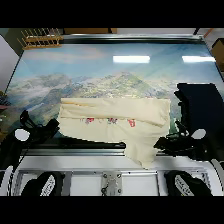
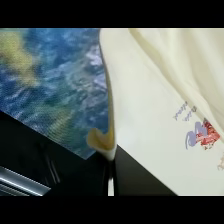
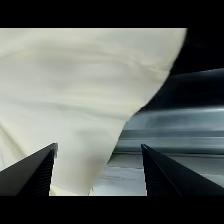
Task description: Fold the clothes and pants, and hang the long-sleeved shirts on hangers.
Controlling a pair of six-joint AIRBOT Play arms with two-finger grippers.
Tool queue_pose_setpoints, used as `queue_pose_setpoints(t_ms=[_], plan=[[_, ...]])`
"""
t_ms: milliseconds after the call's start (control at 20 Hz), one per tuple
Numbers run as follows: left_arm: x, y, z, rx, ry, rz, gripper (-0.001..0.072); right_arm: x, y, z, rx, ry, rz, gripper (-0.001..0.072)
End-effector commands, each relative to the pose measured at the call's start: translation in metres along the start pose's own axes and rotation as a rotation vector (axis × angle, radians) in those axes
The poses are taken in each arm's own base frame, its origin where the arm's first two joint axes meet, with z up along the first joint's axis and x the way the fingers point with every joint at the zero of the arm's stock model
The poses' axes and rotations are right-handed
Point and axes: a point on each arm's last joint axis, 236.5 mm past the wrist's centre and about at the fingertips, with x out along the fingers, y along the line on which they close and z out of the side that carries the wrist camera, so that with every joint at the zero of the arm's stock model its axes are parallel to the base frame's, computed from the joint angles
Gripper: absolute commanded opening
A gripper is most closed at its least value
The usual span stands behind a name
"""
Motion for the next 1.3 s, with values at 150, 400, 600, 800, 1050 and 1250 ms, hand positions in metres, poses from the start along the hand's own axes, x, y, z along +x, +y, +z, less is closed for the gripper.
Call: queue_pose_setpoints(t_ms=[150, 400, 600, 800, 1050, 1250], plan=[[-0.001, -0.001, 0.001, 0.004, -0.007, -0.004, 0.0006, 0.016, 0.016, -0.004, -0.079, -0.01, -0.009, 0.0565], [-0.001, -0.001, 0.001, 0.004, -0.006, -0.004, 0.0006, 0.016, 0.017, -0.005, -0.085, -0.007, -0.01, 0.0347], [-0.001, -0.001, 0.0, 0.005, 0.0, -0.001, 0.0006, 0.014, 0.017, -0.003, -0.122, -0.014, -0.013, 0.0014], [-0.018, 0.023, -0.016, 0.119, 0.109, 0.136, 0.0006, -0.029, 0.004, -0.002, -0.26, 0.012, -0.156, 0.0013], [-0.048, 0.022, -0.032, 0.223, 0.169, 0.151, 0.0006, -0.093, 0.01, 0.024, -0.356, -0.088, -0.272, 0.0011], [-0.051, 0.004, -0.006, 0.241, 0.144, 0.139, 0.0006, -0.127, 0.041, 0.071, -0.382, -0.178, -0.263, 0.0011]])
